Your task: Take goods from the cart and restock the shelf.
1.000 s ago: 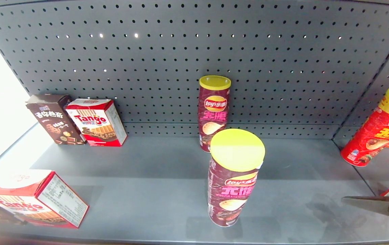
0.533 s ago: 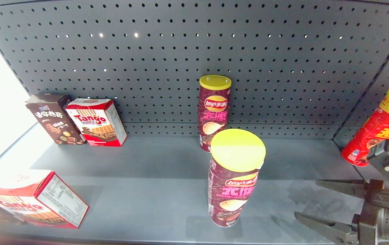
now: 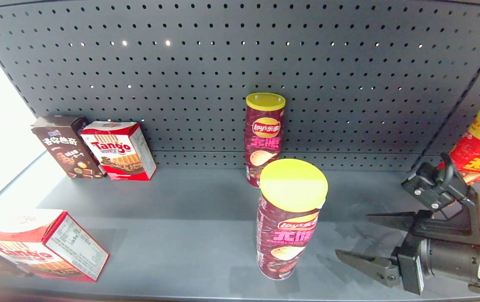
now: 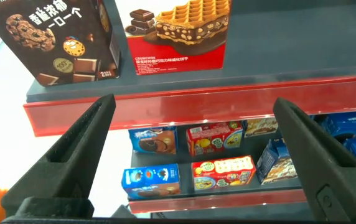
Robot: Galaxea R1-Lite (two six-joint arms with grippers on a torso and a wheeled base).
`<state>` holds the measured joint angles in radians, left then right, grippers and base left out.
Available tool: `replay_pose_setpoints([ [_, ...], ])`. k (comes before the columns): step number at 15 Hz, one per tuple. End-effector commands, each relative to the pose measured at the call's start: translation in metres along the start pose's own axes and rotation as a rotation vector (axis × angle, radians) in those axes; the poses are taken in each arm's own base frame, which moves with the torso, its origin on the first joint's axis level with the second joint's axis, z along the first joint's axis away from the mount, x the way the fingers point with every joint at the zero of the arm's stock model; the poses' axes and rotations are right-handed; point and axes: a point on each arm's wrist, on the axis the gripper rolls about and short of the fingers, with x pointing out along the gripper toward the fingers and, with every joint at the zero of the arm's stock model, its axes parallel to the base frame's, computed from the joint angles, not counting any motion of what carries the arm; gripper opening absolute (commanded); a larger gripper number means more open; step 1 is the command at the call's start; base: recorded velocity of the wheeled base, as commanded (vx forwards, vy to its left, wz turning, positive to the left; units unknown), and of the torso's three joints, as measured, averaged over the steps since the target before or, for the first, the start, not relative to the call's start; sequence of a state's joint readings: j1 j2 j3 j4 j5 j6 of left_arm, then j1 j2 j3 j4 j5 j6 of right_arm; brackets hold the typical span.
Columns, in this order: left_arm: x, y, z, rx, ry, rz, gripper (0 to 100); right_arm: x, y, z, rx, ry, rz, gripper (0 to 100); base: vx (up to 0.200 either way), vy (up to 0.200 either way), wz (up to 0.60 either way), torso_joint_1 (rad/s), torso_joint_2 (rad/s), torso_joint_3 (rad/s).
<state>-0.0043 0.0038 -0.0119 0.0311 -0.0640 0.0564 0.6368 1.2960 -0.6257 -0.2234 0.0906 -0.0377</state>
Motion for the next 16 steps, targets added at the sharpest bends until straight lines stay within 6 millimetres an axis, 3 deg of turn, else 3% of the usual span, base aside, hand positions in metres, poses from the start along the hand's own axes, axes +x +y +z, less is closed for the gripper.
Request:
replay_pose_setpoints([
  [1,0.000,0.000,0.000,0.000,0.002,-0.001,100,0.012,0.000,0.005,-0.001,0.015,0.006,100,0.000,0.000,0.00,0.000,0.00,0.000],
  [5,0.000,0.000,0.000,0.000,0.003,-0.001,100,0.026,0.003,0.015,-0.011,0.017,0.024,100,0.000,0.000,0.00,0.000,0.00,0.000],
  [16,0.000,0.000,0.000,0.000,0.003,-0.001,100,0.038,0.020,0.010,-0.045,0.057,0.093,100,0.000,0.000,0.00,0.000,0.00,0.000],
])
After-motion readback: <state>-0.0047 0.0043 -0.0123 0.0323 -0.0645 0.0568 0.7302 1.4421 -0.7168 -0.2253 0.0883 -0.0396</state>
